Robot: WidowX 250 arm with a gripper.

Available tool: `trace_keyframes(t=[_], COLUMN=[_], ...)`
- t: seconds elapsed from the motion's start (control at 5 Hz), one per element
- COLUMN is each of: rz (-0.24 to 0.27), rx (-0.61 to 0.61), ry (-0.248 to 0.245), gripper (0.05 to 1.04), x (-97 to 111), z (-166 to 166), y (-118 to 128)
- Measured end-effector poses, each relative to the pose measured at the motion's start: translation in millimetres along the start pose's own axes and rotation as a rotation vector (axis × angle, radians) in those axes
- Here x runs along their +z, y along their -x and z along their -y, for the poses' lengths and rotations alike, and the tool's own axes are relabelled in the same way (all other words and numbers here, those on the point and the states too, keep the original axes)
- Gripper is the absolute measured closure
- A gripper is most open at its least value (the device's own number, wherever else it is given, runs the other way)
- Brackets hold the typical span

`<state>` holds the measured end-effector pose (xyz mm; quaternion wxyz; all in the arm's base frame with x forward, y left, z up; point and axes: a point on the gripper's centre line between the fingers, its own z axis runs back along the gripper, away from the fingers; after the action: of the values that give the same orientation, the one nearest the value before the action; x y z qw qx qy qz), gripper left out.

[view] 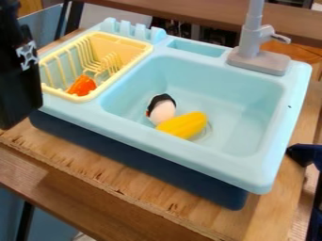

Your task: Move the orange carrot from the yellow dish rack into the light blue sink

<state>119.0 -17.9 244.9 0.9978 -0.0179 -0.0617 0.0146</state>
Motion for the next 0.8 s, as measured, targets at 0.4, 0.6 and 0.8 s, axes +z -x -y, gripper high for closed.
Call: trace_keyframes(t=[0.4, 0.6, 0.8], rz=[0.050, 0.032, -0.027], rx=[0.094, 0.091, 0.005], ry=[0.007, 0.017, -0.014], gripper=[0.083, 0.083, 0.083], x=[7, 14, 15], z=[-42, -69, -97], y=[-8, -16, -32])
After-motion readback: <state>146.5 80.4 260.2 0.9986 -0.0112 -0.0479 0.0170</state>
